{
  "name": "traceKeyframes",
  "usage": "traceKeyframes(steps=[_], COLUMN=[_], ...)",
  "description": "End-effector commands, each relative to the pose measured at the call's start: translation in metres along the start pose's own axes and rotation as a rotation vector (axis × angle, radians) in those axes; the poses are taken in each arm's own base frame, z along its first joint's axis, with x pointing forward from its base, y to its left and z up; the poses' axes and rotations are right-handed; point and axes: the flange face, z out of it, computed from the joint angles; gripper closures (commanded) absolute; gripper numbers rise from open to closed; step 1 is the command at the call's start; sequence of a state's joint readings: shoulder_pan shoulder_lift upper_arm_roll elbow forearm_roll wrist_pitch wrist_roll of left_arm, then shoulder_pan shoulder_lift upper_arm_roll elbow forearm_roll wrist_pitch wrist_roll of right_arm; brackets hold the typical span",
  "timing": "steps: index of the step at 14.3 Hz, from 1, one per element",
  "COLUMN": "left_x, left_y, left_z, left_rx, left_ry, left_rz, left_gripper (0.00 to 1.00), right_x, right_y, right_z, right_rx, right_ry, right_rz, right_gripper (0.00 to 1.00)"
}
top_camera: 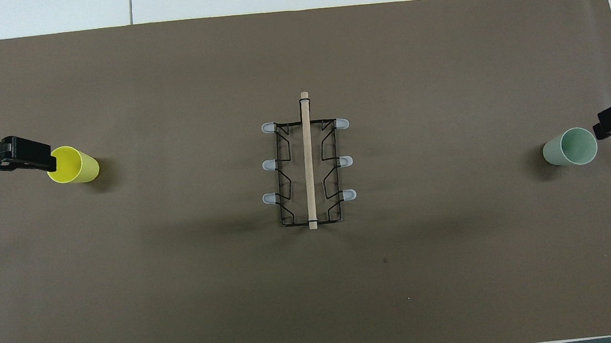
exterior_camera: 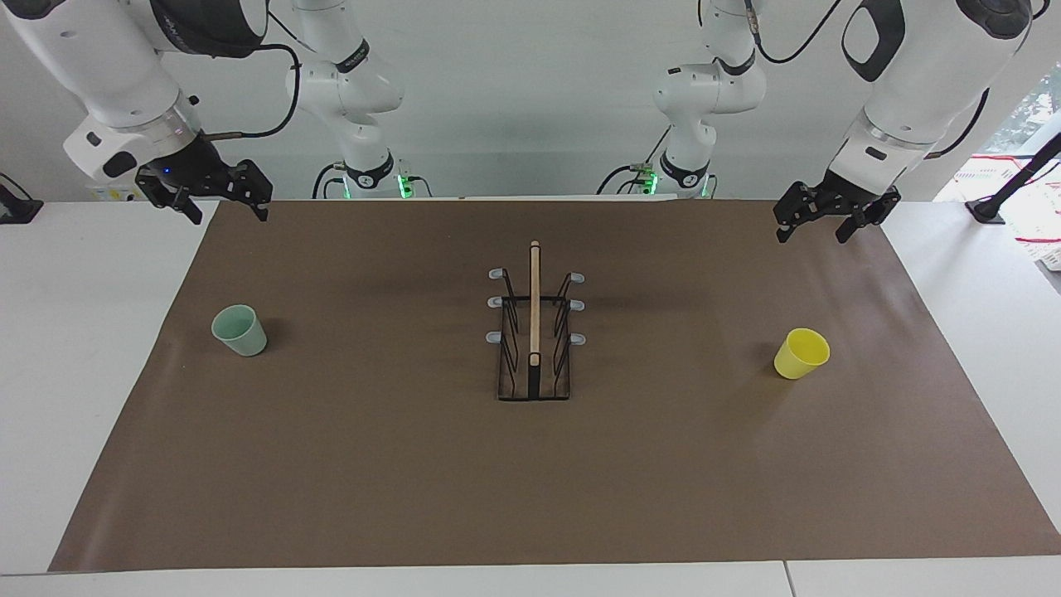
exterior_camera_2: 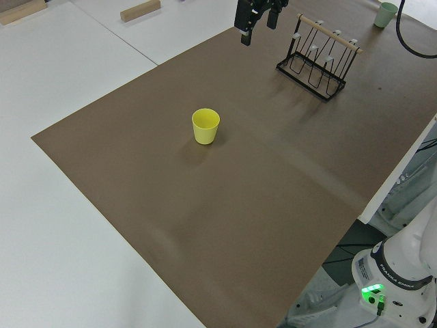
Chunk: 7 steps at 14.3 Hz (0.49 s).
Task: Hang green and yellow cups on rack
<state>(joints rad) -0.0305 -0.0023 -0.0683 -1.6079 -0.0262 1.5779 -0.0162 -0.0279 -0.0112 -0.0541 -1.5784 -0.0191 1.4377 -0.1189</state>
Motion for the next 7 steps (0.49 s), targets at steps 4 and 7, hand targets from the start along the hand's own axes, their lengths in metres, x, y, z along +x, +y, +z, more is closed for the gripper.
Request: traceKeyframes(steps=[4,7], left_x=[-0.0026,-0.003], left_y=[-0.0007,-0.0014], left_z=[-0.0001,-0.0009], left_rx=[0.02,0.019], left_ry=[-0.008,-0.006], left_rz=[0.042,0.036], left_gripper=[0.0,0.0], right_x=[0.0042,0.0031], right_y=[-0.0007,-0.0021], right_z=[-0.0029,-0.0032], right_rx=[0.011,0.014], right_ry=[0.01,0.023], right_rz=[-0.014,-0.014], right_gripper=[0.0,0.0])
